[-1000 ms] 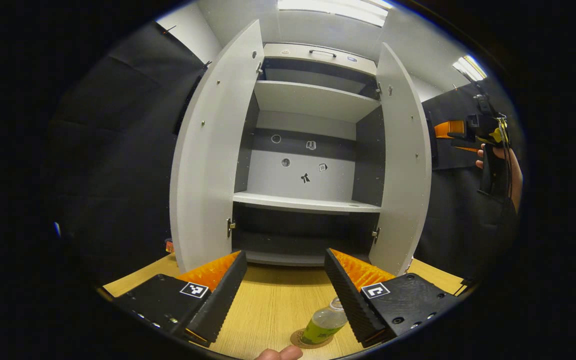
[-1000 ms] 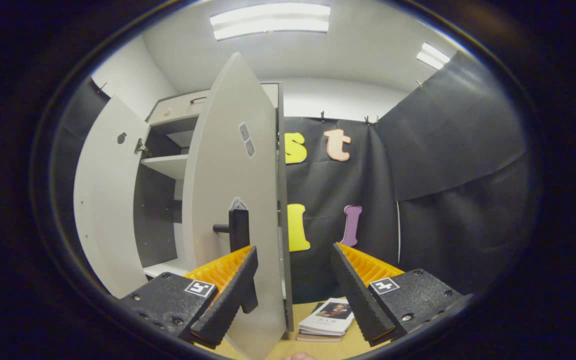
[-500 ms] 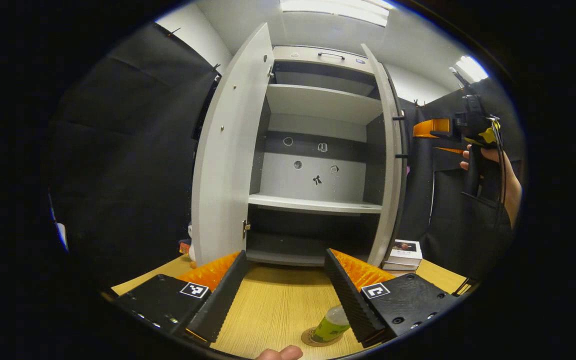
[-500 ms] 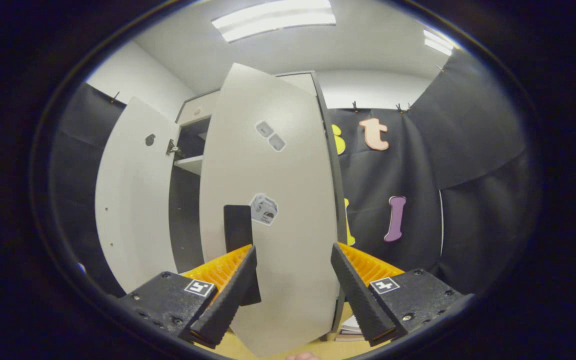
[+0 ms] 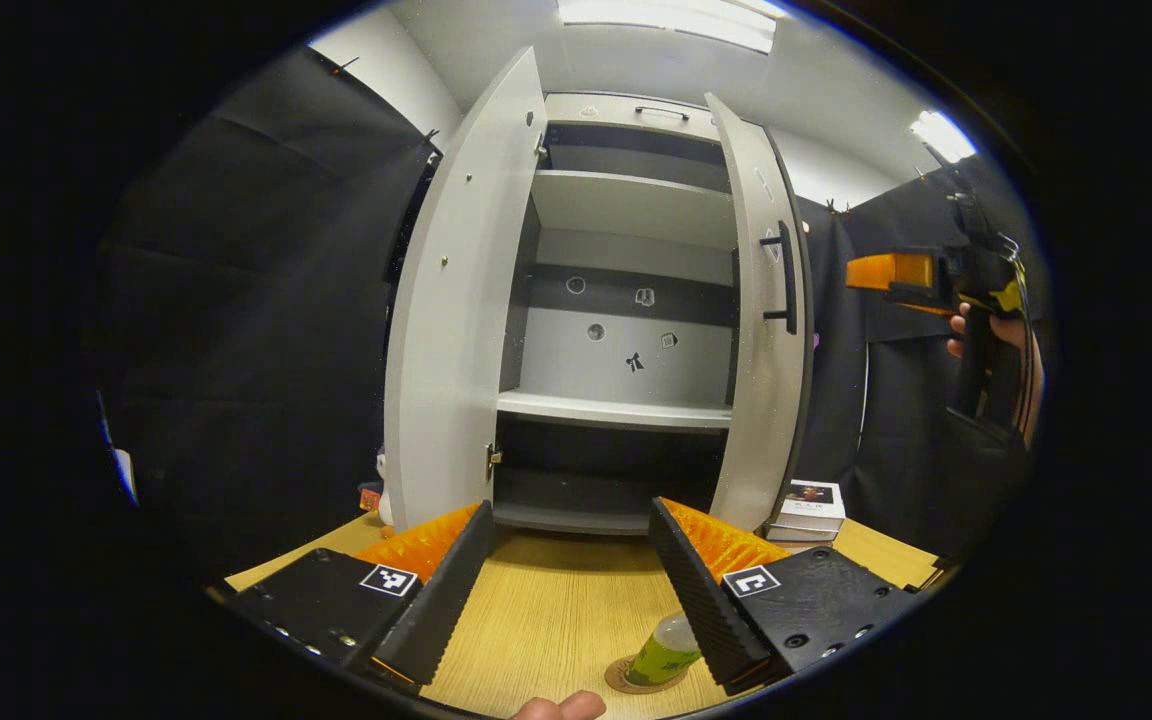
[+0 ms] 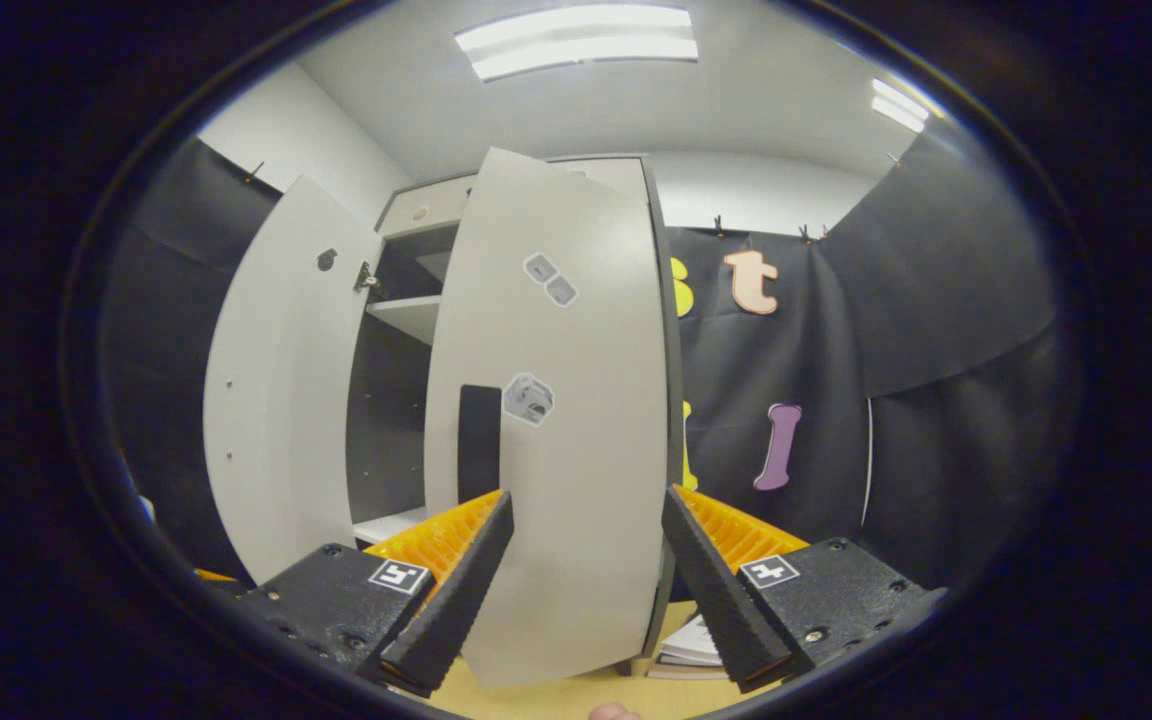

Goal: Grasp the bottle in the cabinet with the left hand and place it on the coaster, then close the right door with the right hand and the left door with the left hand.

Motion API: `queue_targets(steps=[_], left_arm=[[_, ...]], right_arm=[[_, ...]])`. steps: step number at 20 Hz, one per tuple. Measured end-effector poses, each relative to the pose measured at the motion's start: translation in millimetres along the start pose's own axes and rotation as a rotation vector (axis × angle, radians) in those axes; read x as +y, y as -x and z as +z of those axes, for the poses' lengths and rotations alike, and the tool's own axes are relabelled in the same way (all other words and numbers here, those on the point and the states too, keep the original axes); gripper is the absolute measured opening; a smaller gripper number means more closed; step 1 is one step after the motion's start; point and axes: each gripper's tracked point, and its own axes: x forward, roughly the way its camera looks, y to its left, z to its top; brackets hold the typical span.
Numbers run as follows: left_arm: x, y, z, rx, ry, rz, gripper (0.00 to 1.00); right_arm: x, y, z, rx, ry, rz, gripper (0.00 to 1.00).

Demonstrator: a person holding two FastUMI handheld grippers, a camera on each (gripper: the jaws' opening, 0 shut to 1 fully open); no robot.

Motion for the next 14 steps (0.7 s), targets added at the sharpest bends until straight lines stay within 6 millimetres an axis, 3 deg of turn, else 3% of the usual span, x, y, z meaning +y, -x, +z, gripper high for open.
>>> queue_targets(steps=[1, 2, 3, 5, 6, 7, 8, 9, 14], left_arm=[[-2.0, -0.6, 0.2, 0.001, 0.001, -0.005, 0.95], [-3.9, -0.5, 1.2, -0.002, 0.002, -0.011, 0.95], [-5.1, -2.4, 2.8, -0.004, 0.003, -0.015, 0.95], [-7.8, -4.3, 4.5, -0.007, 0.000, -0.026, 0.95], [-9.6, -5.2, 4.6, -0.007, -0.001, -0.031, 0.95], [-12.3, -5.9, 6.0, -0.009, 0.002, -0.040, 0.95], [-14.8, -6.6, 7.6, -0.013, 0.006, -0.048, 0.95], [-17.1, -6.8, 9.5, -0.017, 0.008, -0.055, 0.95], [-20.3, -10.3, 14.9, -0.018, 0.039, -0.070, 0.95]], right_arm=[[0.6, 7.8, -7.5, 0.008, -0.006, -0.001, 0.98], [0.4, 15.3, -14.7, 0.015, -0.009, -0.004, 0.93], [-1.5, 23.2, -20.7, 0.018, -0.014, -0.011, 0.98], [-5.6, 37.8, -34.2, 0.027, -0.017, -0.033, 0.98], [-7.6, 44.1, -42.3, 0.031, -0.019, -0.045, 0.93], [-10.1, 50.4, -52.1, 0.041, -0.021, -0.057, 0.98], [-12.3, 56.1, -63.9, 0.056, -0.023, -0.074, 0.93], [-15.2, 62.2, -77.5, 0.079, -0.023, -0.090, 0.98], [-9.2, 86.8, -142.6, 0.188, -0.085, -0.106, 0.98]])
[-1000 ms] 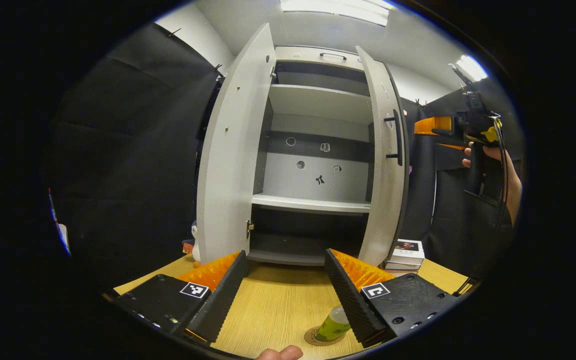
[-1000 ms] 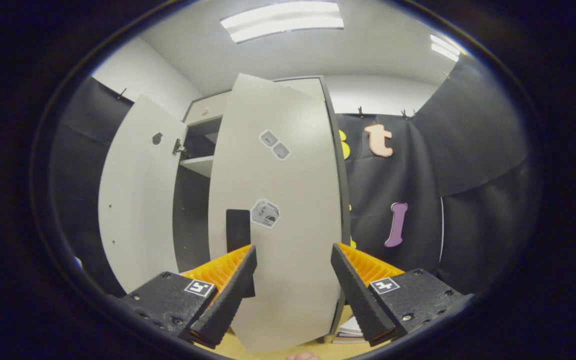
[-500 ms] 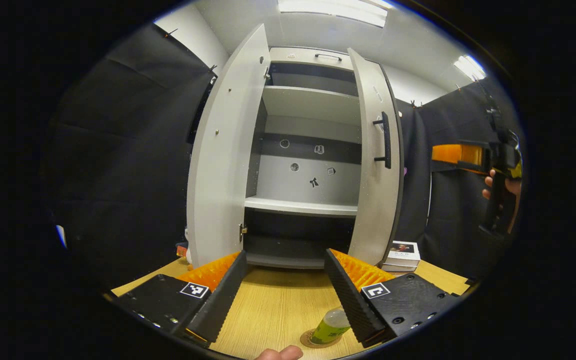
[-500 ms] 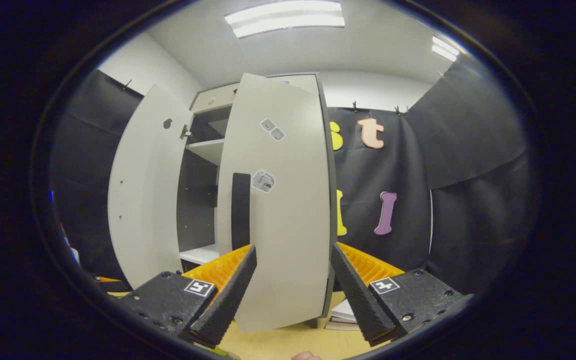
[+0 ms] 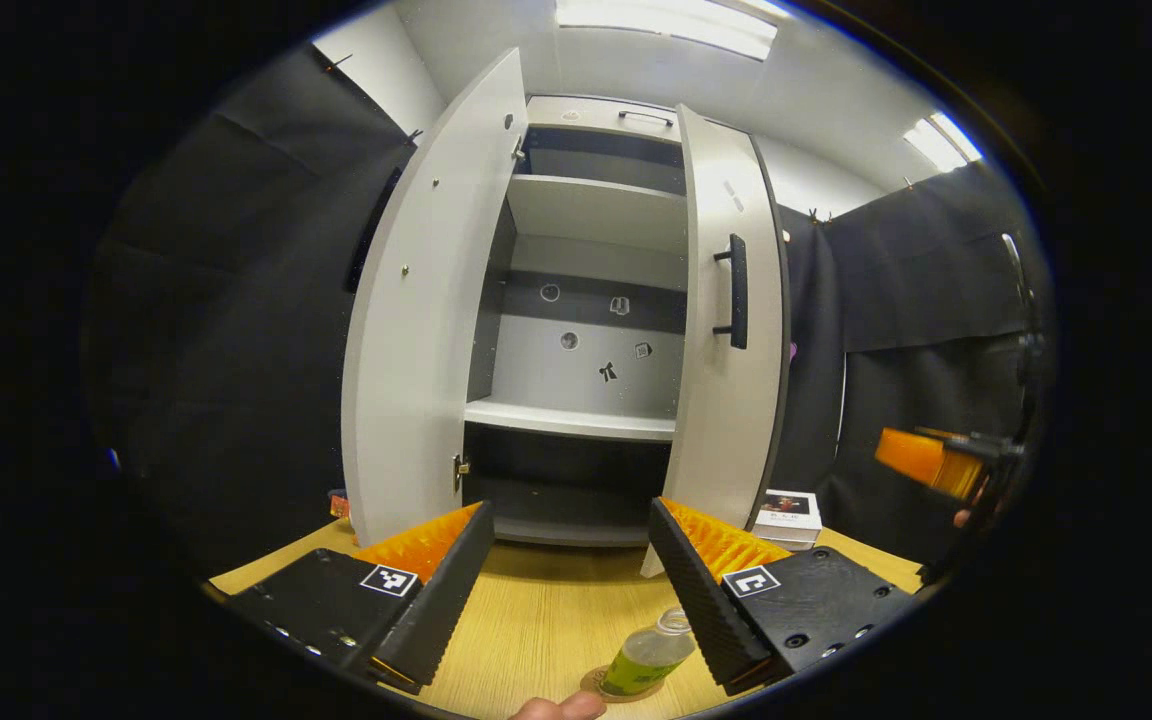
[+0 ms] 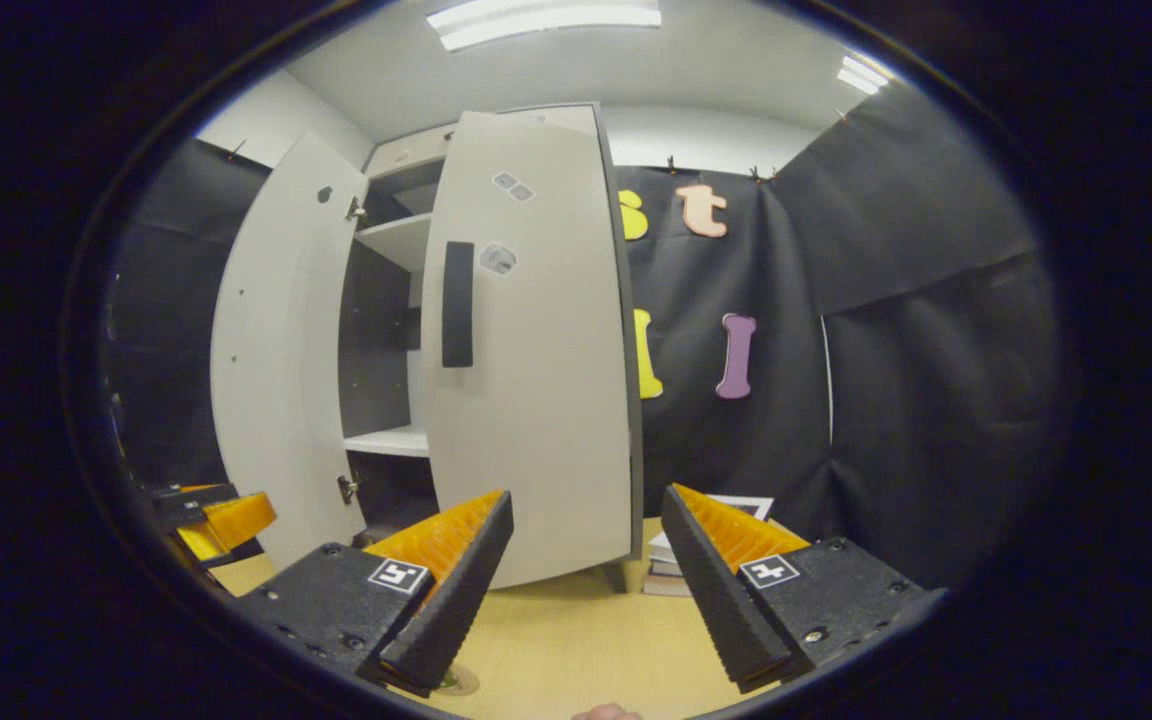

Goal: Grasp the bottle in the cabinet with the left hand and place it on the coaster, then close the right door with the right hand and the left door with the left hand.

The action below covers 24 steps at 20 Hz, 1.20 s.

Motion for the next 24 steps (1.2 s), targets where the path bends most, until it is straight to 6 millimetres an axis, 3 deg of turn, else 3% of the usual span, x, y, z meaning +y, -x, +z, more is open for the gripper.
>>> queue_targets(steps=[2, 5, 6, 7, 8, 10, 11, 12, 15, 16, 17, 19, 20, 22, 24], left_arm=[[5.2, -0.7, 13.9, -0.024, 0.031, 0.007, 0.95], [25.4, 2.1, 45.8, -0.058, 0.086, 0.014, 0.95], [41.3, 4.5, 61.8, -0.084, 0.094, 0.042, 1.00], [60.2, 5.2, 76.3, -0.114, 0.098, 0.072, 0.95], [80.6, 6.8, 88.0, -0.133, 0.104, 0.106, 1.00], [129.8, 9.4, 104.5, -0.146, 0.113, 0.207, 1.00], [154.3, 9.3, 111.3, -0.144, 0.115, 0.256, 0.95], [176.5, 8.0, 120.2, -0.155, 0.122, 0.292, 0.95], [223.0, -13.0, 141.5, -0.189, 0.140, 0.339, 0.95], [234.5, -20.0, 143.1, -0.183, 0.144, 0.353, 1.00], [242.4, -27.3, 143.6, -0.181, 0.146, 0.362, 1.00], [252.6, -48.2, 147.5, -0.176, 0.152, 0.365, 1.00], [256.0, -55.8, 150.0, -0.177, 0.147, 0.365, 0.95], [262.7, -61.1, 156.7, -0.196, 0.113, 0.388, 1.00], [259.2, -62.4, 162.8, -0.214, 0.116, 0.386, 0.95]], right_arm=[[0.1, -1.5, -16.6, 0.038, -0.017, -0.008, 0.98], [6.9, -7.3, -24.0, 0.054, -0.048, 0.004, 0.98], [12.6, -9.3, -26.0, 0.059, -0.057, 0.018, 0.98], [16.3, -10.8, -29.2, 0.067, -0.058, 0.029, 0.98], [19.2, -12.4, -30.7, 0.073, -0.056, 0.038, 0.94], [24.2, -16.6, -31.0, 0.082, -0.052, 0.055, 0.98], [26.6, -18.2, -30.1, 0.083, -0.051, 0.065, 0.94], [26.6, -20.1, -28.4, 0.080, -0.053, 0.069, 0.98], [26.3, -23.3, -24.7, 0.078, -0.062, 0.071, 0.98], [25.4, -22.7, -23.4, 0.076, -0.063, 0.069, 0.98], [23.4, -22.6, -21.2, 0.068, -0.061, 0.063, 0.94], [15.5, -21.2, -18.8, 0.059, -0.053, 0.038, 0.98], [12.2, -21.0, -19.3, 0.058, -0.053, 0.026, 0.98], [8.5, -21.1, -18.7, 0.059, -0.059, 0.015, 0.98], [3.6, -20.7, -17.7, 0.055, -0.059, 0.001, 0.98]])
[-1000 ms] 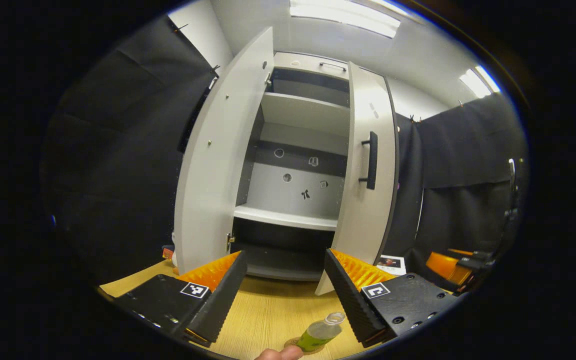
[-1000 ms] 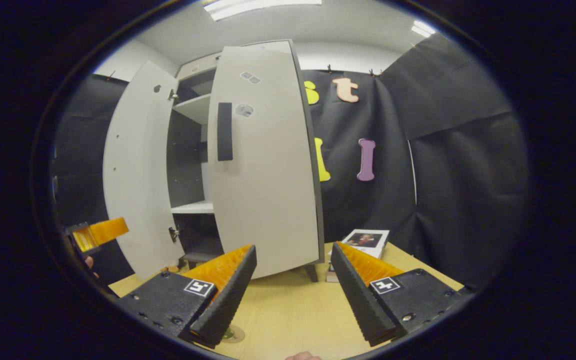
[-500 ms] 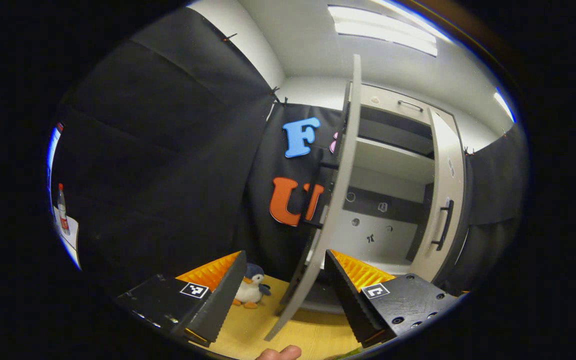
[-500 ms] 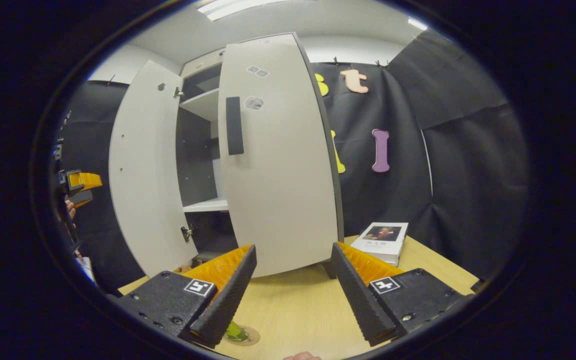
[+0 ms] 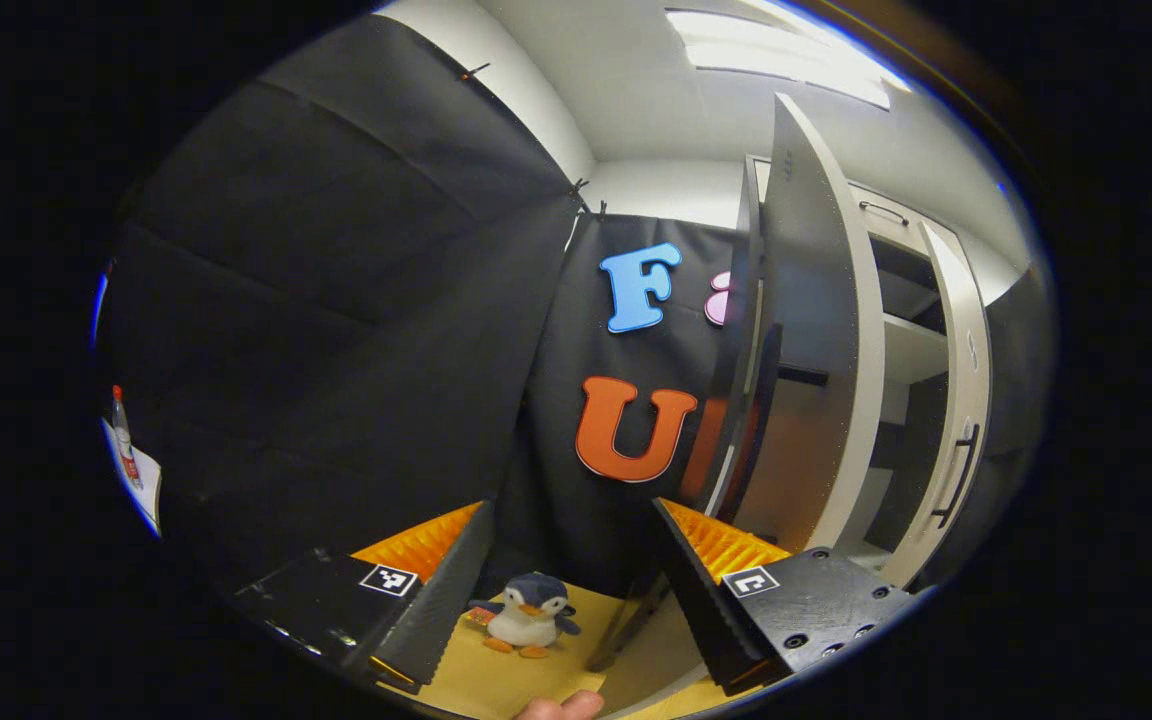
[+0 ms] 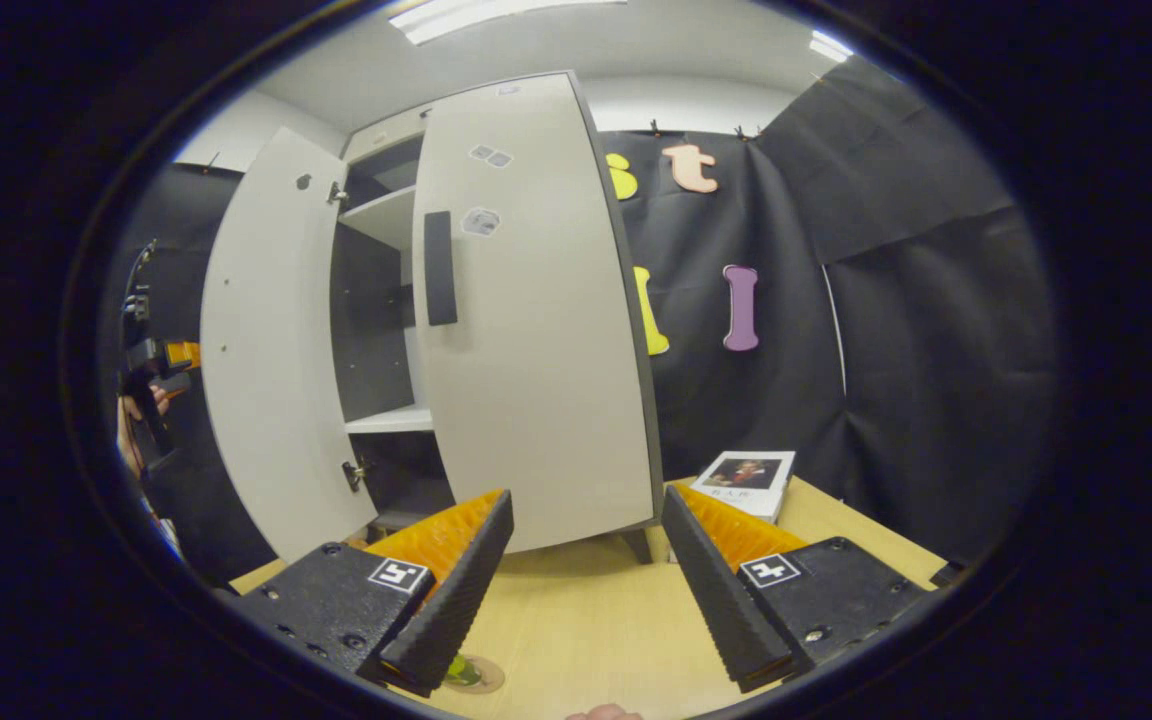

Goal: Grasp the bottle in the cabinet with the left hand and place it on the coaster, then close the right door with the right hand and the left door with the left hand.

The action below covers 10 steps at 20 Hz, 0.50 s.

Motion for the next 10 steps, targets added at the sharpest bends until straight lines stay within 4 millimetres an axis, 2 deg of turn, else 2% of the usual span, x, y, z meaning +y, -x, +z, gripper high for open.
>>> queue_targets(steps=[1, 2, 3, 4, 5, 7, 10], left_arm=[[1.7, 2.3, -2.0, 0.003, 0.001, -0.003, 1.00], [1.0, 3.6, -1.8, 0.005, -0.004, -0.009, 1.00], [-1.2, 1.6, -1.3, 0.005, -0.011, -0.015, 0.94], [-1.9, 3.2, -0.7, 0.003, -0.015, -0.008, 1.00], [-3.6, 3.5, -0.2, 0.002, -0.029, -0.011, 0.93], [-11.5, 5.7, -2.1, 0.004, -0.040, -0.044, 0.93], [-50.3, 14.1, -7.9, 0.024, -0.019, -0.131, 0.93]], right_arm=[[-1.7, 0.1, 1.9, -0.005, 0.001, -0.006, 0.98], [-2.1, -0.1, 2.7, -0.008, 0.001, -0.009, 0.98], [-2.3, -0.7, 3.4, -0.009, 0.001, -0.009, 0.98], [-2.9, -1.6, 3.4, -0.008, -0.001, -0.008, 0.98], [-3.1, -2.1, 4.6, -0.010, -0.003, -0.005, 0.98], [-3.4, -3.7, 5.8, -0.013, -0.010, -0.003, 0.98], [-6.3, -3.3, 6.8, -0.013, -0.012, -0.008, 0.98]])
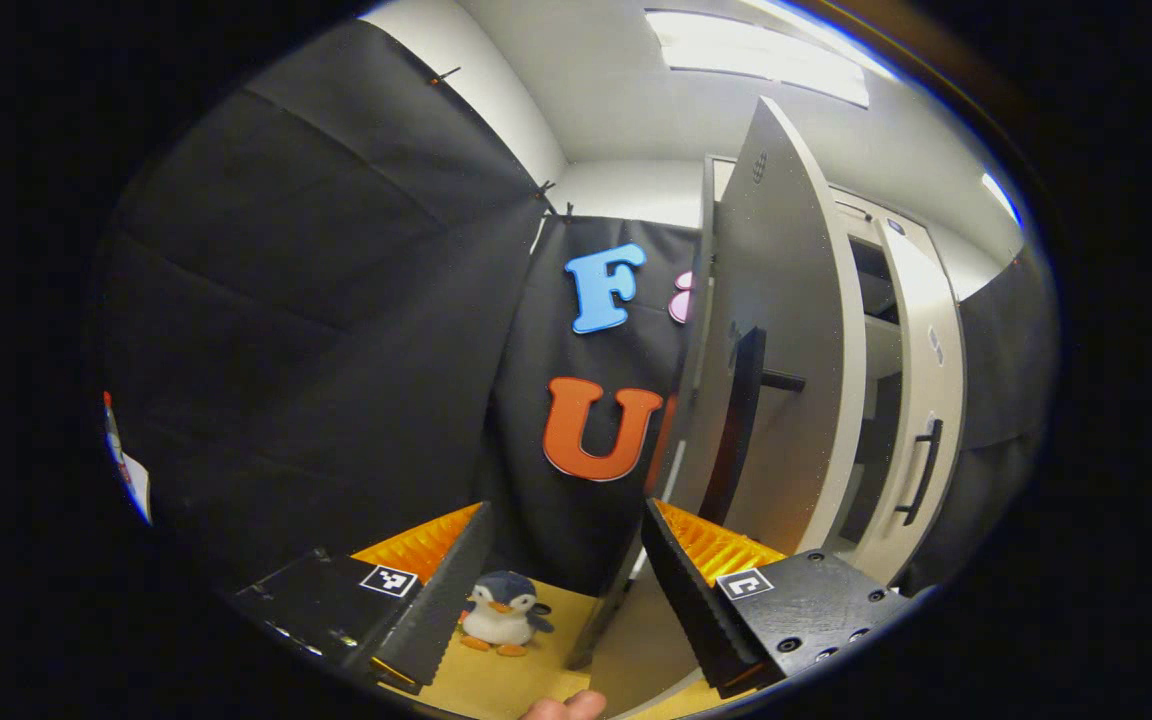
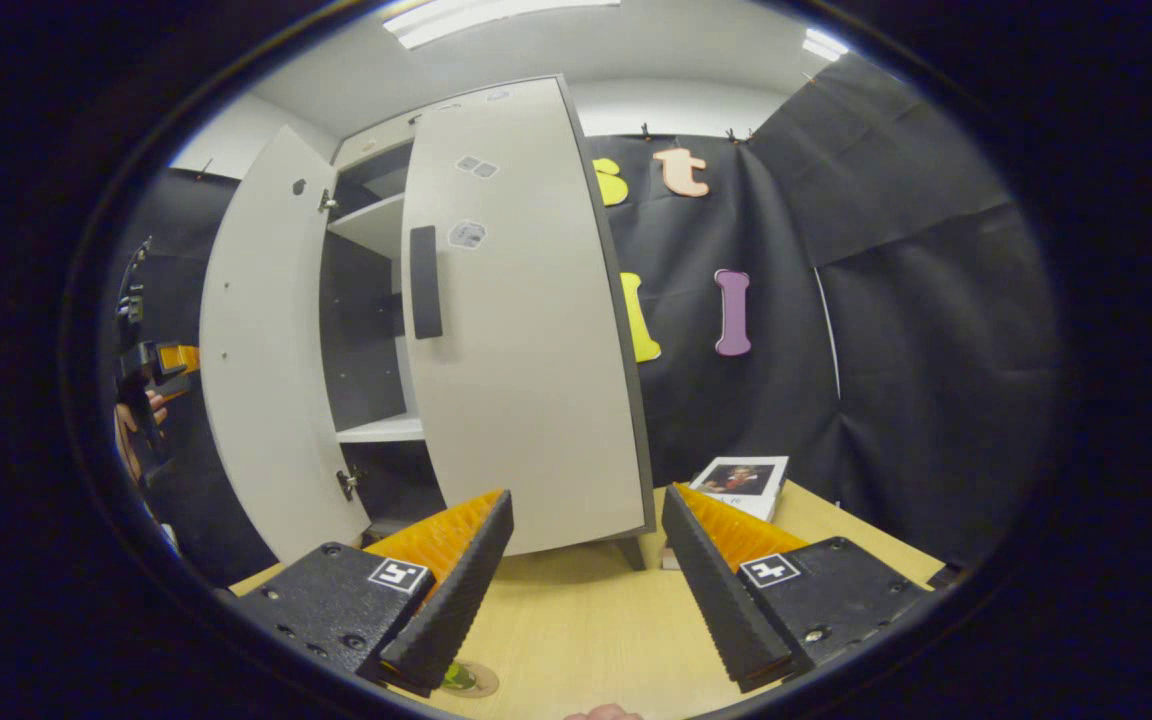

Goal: Grasp the bottle in the cabinet with the left hand and place it on the coaster, then close the right door with the right hand and the left door with the left hand.

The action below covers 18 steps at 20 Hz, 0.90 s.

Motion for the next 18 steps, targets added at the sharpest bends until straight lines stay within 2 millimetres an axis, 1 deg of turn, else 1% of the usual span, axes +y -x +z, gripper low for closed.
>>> queue_targets(steps=[2, 4, 5, 7, 8, 9, 10, 11, 12, 13, 14, 15, 16, 17, 18], left_arm=[[-19.9, 3.8, -5.6, 0.008, 0.006, -0.045, 0.93], [-37.4, 7.4, -10.3, 0.018, 0.013, -0.081, 0.93], [-47.8, 5.6, -13.5, 0.020, 0.019, -0.110, 0.93], [-77.2, 3.6, -21.4, 0.033, 0.032, -0.183, 0.93], [-88.5, 1.7, -27.5, 0.045, 0.032, -0.214, 0.99], [-96.4, -1.2, -32.5, 0.053, 0.032, -0.230, 0.99], [-100.6, -3.2, -33.6, 0.053, 0.029, -0.238, 0.94], [-102.7, -4.7, -34.2, 0.048, 0.020, -0.238, 0.94], [-103.5, -4.9, -34.1, 0.041, 0.006, -0.234, 0.94], [-105.6, -5.2, -34.1, 0.038, -0.005, -0.232, 1.00], [-108.6, -4.1, -31.6, 0.032, -0.009, -0.234, 1.00], [-111.2, -2.4, -29.5, 0.029, -0.009, -0.241, 0.95], [-111.9, -0.7, -27.4, 0.025, -0.010, -0.247, 0.95], [-111.4, 0.4, -23.2, 0.021, -0.010, -0.251, 1.00], [-112.0, 2.0, -21.0, 0.017, -0.011, -0.254, 1.00]], right_arm=[[-2.9, 2.4, 0.0, 0.006, 0.007, -0.009, 0.98], [-10.0, 6.8, 2.9, 0.001, 0.016, -0.027, 0.98], [-14.3, 8.1, 4.3, 0.000, 0.018, -0.038, 0.98], [-21.8, 10.2, 4.8, 0.004, 0.017, -0.054, 0.99], [-23.8, 11.0, 5.5, 0.004, 0.015, -0.058, 0.98], [-26.8, 12.2, 7.0, 0.003, 0.013, -0.064, 0.94], [-29.3, 14.2, 7.0, 0.002, 0.012, -0.070, 0.94], [-31.4, 16.3, 7.8, 0.000, 0.013, -0.077, 0.98], [-35.1, 18.7, 7.8, -0.006, 0.011, -0.085, 0.98], [-37.6, 20.5, 7.9, -0.006, 0.009, -0.094, 0.98], [-39.6, 22.6, 5.5, -0.003, 0.005, -0.100, 0.98], [-39.5, 22.8, 5.2, -0.002, 0.000, -0.103, 0.98], [-39.7, 22.1, 4.6, 0.000, -0.003, -0.105, 0.98], [-39.5, 21.9, 4.2, 0.004, -0.005, -0.106, 0.98], [-39.4, 21.7, 2.3, 0.006, -0.006, -0.103, 0.98]])
